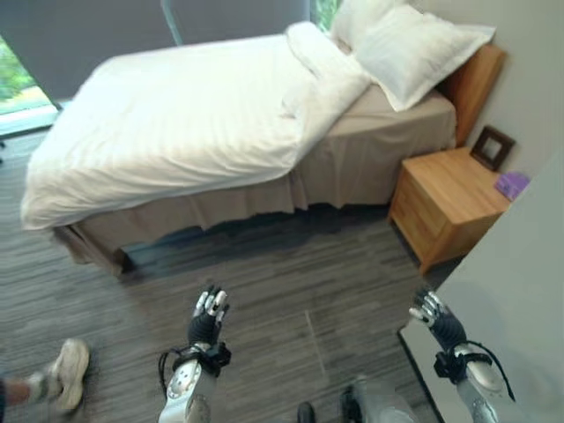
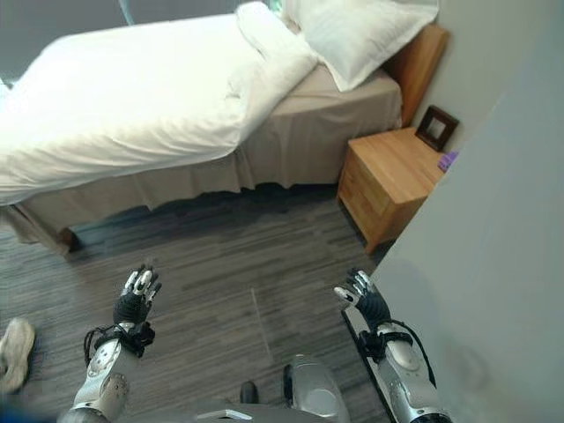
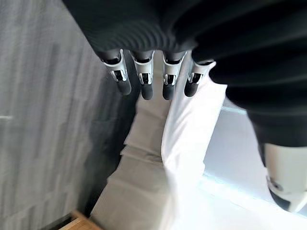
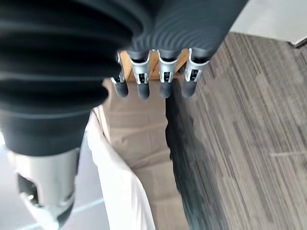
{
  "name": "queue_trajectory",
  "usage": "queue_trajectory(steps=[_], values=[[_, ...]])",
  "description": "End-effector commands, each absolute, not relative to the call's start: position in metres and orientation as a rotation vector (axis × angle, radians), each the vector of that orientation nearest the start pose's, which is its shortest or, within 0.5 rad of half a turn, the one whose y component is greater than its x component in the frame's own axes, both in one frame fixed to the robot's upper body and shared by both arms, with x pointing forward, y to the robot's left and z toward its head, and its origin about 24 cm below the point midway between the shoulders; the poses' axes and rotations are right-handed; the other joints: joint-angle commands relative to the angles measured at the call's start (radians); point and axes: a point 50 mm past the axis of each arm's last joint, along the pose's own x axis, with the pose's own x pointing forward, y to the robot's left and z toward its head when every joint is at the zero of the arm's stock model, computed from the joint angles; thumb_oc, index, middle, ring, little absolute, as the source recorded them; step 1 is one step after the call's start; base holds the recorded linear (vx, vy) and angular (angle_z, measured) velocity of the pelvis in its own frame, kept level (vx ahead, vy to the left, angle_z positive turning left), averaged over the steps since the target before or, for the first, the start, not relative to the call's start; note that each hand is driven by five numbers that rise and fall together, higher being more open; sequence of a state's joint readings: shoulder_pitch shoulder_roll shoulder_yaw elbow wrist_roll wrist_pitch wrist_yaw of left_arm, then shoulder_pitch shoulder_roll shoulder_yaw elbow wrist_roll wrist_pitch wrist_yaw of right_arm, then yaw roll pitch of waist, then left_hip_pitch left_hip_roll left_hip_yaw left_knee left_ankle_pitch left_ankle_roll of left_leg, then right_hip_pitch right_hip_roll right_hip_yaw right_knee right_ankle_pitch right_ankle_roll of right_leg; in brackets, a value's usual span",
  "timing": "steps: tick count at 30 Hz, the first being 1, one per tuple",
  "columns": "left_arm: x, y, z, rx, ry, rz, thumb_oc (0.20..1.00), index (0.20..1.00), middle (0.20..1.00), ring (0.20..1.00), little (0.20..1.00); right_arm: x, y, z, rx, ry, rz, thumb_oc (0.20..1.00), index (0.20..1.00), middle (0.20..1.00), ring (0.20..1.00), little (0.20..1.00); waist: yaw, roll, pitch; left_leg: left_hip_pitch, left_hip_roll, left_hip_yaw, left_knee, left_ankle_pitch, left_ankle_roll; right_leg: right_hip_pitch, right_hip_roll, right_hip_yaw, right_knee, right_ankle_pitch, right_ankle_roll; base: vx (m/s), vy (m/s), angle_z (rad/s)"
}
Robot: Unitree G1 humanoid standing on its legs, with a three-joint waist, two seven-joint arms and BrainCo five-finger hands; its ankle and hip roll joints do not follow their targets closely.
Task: Making the bed.
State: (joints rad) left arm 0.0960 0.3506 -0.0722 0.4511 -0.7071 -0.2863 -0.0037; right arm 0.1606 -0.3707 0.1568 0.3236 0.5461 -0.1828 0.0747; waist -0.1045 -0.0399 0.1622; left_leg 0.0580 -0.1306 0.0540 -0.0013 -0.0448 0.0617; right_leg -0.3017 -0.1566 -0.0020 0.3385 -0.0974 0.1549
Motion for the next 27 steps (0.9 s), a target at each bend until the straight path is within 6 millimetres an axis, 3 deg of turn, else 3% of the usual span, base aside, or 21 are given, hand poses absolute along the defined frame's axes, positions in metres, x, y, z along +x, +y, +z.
queue_trajectory(steps=[1, 3, 4, 6, 8, 9, 10, 11, 12, 13, 15, 16, 18, 19, 20, 21, 22, 25, 26, 27], values=[[0.229, 0.264, -0.001, -0.223, 0.031, 0.246, 1.0, 1.0, 1.0, 1.0, 1.0, 0.212, -0.222, -0.017, 0.095, 0.192, 0.038, 1.0, 1.0, 1.0, 1.0, 1.0, -0.04, 0.03, 0.023, 0.24, 0.128, -0.085, -0.021, -0.105, -0.062, -0.019, -0.015, -0.021, -0.311, 0.338, 0.047, 0.51, -0.077, 0.68], [0.233, 0.261, 0.001, -0.231, 0.022, 0.239, 1.0, 1.0, 1.0, 1.0, 1.0, 0.213, -0.223, -0.017, 0.096, 0.194, 0.032, 1.0, 1.0, 1.0, 1.0, 1.0, -0.054, 0.038, 0.031, 0.264, 0.146, -0.097, -0.031, -0.114, -0.072, 0.005, -0.005, -0.032, -0.332, 0.331, 0.048, 0.4, -0.114, 0.02], [0.243, 0.255, 0.006, -0.259, -0.003, 0.222, 1.0, 1.0, 1.0, 1.0, 1.0, 0.212, -0.222, -0.019, 0.095, 0.202, 0.032, 1.0, 1.0, 1.0, 1.0, 1.0, -0.081, 0.041, 0.011, 0.325, 0.171, -0.11, -0.04, -0.133, -0.092, -0.016, 0.008, -0.076, -0.42, 0.337, 0.056, 0.54, -0.186, 0.05], [0.246, 0.251, 0.005, -0.256, 0.0, 0.203, 1.0, 1.0, 1.0, 1.0, 1.0, 0.21, -0.222, -0.021, 0.095, 0.212, 0.033, 1.0, 1.0, 1.0, 1.0, 1.0, -0.1, 0.039, -0.009, 0.362, 0.185, -0.116, -0.035, -0.139, -0.107, -0.02, 0.004, -0.105, -0.398, 0.343, 0.06, 0.66, -0.24, 0.37], [0.247, 0.243, 0.003, -0.271, 0.016, 0.18, 1.0, 1.0, 1.0, 1.0, 1.0, 0.207, -0.221, -0.024, 0.1, 0.232, 0.043, 1.0, 1.0, 1.0, 1.0, 1.0, -0.12, 0.051, -0.04, 0.357, 0.219, -0.107, 0.032, -0.081, -0.145, 0.004, 0.018, -0.107, -0.362, 0.34, 0.037, 0.51, -0.207, 0.55], [0.247, 0.243, 0.002, -0.272, 0.016, 0.18, 1.0, 1.0, 1.0, 1.0, 1.0, 0.207, -0.221, -0.024, 0.1, 0.232, 0.043, 1.0, 1.0, 1.0, 1.0, 1.0, -0.119, 0.053, -0.041, 0.356, 0.221, -0.107, 0.033, -0.082, -0.146, 0.004, 0.02, -0.107, -0.361, 0.339, 0.037, 0.76, -0.392, 0.45], [0.245, 0.236, -0.006, -0.33, 0.048, 0.203, 1.0, 1.0, 1.0, 1.0, 1.0, 0.212, -0.214, -0.026, 0.082, 0.248, 0.089, 1.0, 1.0, 1.0, 1.0, 1.0, -0.141, 0.078, -0.069, 0.274, 0.308, -0.037, 0.36, 0.262, -0.242, 0.032, 0.067, -0.142, -0.276, 0.279, -0.042, 0.58, -0.319, 0.39], [0.245, 0.236, -0.006, -0.33, 0.048, 0.204, 1.0, 1.0, 1.0, 1.0, 1.0, 0.212, -0.214, -0.026, 0.082, 0.248, 0.089, 1.0, 1.0, 1.0, 1.0, 1.0, -0.143, 0.076, -0.071, 0.271, 0.307, -0.039, 0.36, 0.264, -0.242, 0.03, 0.064, -0.143, -0.276, 0.279, -0.042, 0.77, -0.454, 0.28], [0.243, 0.235, -0.01, -0.362, 0.063, 0.212, 1.0, 1.0, 1.0, 1.0, 1.0, 0.214, -0.213, -0.026, 0.077, 0.253, 0.087, 1.0, 1.0, 1.0, 1.0, 1.0, -0.124, 0.051, -0.062, 0.169, 0.305, -0.033, 0.518, 0.327, -0.241, 0.097, 0.069, -0.135, -0.291, 0.256, -0.07, 0.36, -0.293, 0.23], [0.244, 0.233, -0.008, -0.401, 0.048, 0.222, 1.0, 1.0, 1.0, 1.0, 1.0, 0.218, -0.212, -0.022, 0.096, 0.229, 0.082, 1.0, 1.0, 1.0, 1.0, 1.0, -0.108, 0.022, -0.045, 0.082, 0.289, -0.037, 0.665, 0.343, -0.23, 0.142, 0.066, -0.127, -0.314, 0.249, -0.093, 0.53, -0.459, -0.12], [0.247, 0.23, -0.005, -0.393, 0.036, 0.211, 1.0, 1.0, 1.0, 1.0, 1.0, 0.225, -0.21, -0.012, 0.095, 0.18, 0.093, 1.0, 1.0, 1.0, 1.0, 1.0, -0.063, -0.023, -0.017, -0.023, 0.313, 0.049, 0.736, 0.269, -0.177, 0.239, 0.086, -0.094, -0.372, 0.232, -0.111, 0.63, -0.442, -0.54], [0.248, 0.228, -0.004, -0.396, 0.027, 0.197, 1.0, 1.0, 1.0, 1.0, 1.0, 0.228, -0.216, -0.007, 0.07, 0.16, 0.076, 1.0, 1.0, 1.0, 1.0, 1.0, -0.027, -0.042, 0.001, -0.126, 0.345, 0.108, 0.732, 0.231, -0.177, 0.305, 0.089, -0.071, -0.405, 0.208, -0.124, 0.7, -0.255, -0.6], [0.249, 0.226, -0.008, -0.382, 0.046, 0.183, 1.0, 1.0, 1.0, 1.0, 1.0, 0.23, -0.224, -0.001, 0.056, 0.139, 0.058, 1.0, 1.0, 1.0, 1.0, 1.0, -0.016, -0.036, 0.003, -0.196, 0.33, 0.166, 0.532, 0.204, -0.176, 0.36, 0.088, -0.051, -0.412, 0.195, -0.112, 0.67, -0.004, -0.33], [0.248, 0.224, -0.01, -0.371, 0.053, 0.178, 1.0, 1.0, 1.0, 1.0, 1.0, 0.228, -0.23, 0.001, 0.028, 0.135, 0.048, 1.0, 1.0, 1.0, 1.0, 1.0, -0.02, -0.016, -0.001, -0.199, 0.288, 0.175, 0.334, 0.195, -0.166, 0.39, 0.086, -0.042, -0.4, 0.157, -0.101, 0.5, 0.091, -0.19], [0.248, 0.224, -0.01, -0.371, 0.053, 0.178, 1.0, 1.0, 1.0, 1.0, 1.0, 0.228, -0.23, 0.001, 0.029, 0.135, 0.048, 1.0, 1.0, 1.0, 1.0, 1.0, -0.02, -0.017, -0.003, -0.198, 0.285, 0.176, 0.328, 0.199, -0.165, 0.388, 0.084, -0.042, -0.4, 0.157, -0.101, 0.51, 0.133, -0.35], [0.246, 0.226, -0.011, -0.355, 0.06, 0.177, 1.0, 1.0, 1.0, 1.0, 1.0, 0.227, -0.231, 0.001, 0.018, 0.135, 0.046, 1.0, 1.0, 1.0, 1.0, 1.0, -0.015, -0.002, -0.006, -0.206, 0.234, 0.142, 0.178, 0.197, -0.157, 0.407, 0.094, -0.029, -0.395, 0.14, -0.092, 0.54, 0.12, -0.5], [0.241, 0.226, -0.014, -0.351, 0.066, 0.177, 1.0, 1.0, 1.0, 1.0, 1.0, 0.222, -0.234, -0.003, 0.015, 0.15, 0.031, 1.0, 1.0, 1.0, 1.0, 1.0, 0.003, 0.018, -0.013, -0.202, 0.194, 0.052, 0.036, 0.23, -0.167, 0.455, 0.115, -0.002, -0.395, 0.119, -0.086, 0.7, 0.135, -0.6], [0.236, 0.229, -0.017, -0.349, 0.079, 0.184, 1.0, 1.0, 1.0, 1.0, 1.0, 0.217, -0.236, -0.009, 0.036, 0.172, 0.012, 1.0, 1.0, 1.0, 1.0, 1.0, 0.007, 0.016, -0.017, -0.184, 0.194, 0.039, 0.011, 0.24, -0.176, 0.489, 0.113, 0.019, -0.394, 0.102, -0.08, 0.35, 0.036, -0.76], [0.234, 0.232, -0.019, -0.349, 0.086, 0.191, 1.0, 1.0, 1.0, 1.0, 1.0, 0.215, -0.234, -0.011, 0.053, 0.18, 0.02, 1.0, 1.0, 1.0, 1.0, 1.0, 0.008, 0.006, -0.028, -0.174, 0.195, 0.042, 0.041, 0.195, -0.158, 0.493, 0.11, 0.034, -0.392, 0.086, -0.077, 0.38, 0.03, -0.76], [0.232, 0.233, -0.021, -0.343, 0.093, 0.194, 1.0, 1.0, 1.0, 1.0, 1.0, 0.212, -0.233, -0.015, 0.064, 0.198, 0.013, 1.0, 1.0, 1.0, 1.0, 1.0, 0.009, 0.003, -0.034, -0.166, 0.199, 0.054, 0.052, 0.192, -0.155, 0.5, 0.109, 0.037, -0.393, 0.079, -0.075, 0.52, 0.14, -0.5]])
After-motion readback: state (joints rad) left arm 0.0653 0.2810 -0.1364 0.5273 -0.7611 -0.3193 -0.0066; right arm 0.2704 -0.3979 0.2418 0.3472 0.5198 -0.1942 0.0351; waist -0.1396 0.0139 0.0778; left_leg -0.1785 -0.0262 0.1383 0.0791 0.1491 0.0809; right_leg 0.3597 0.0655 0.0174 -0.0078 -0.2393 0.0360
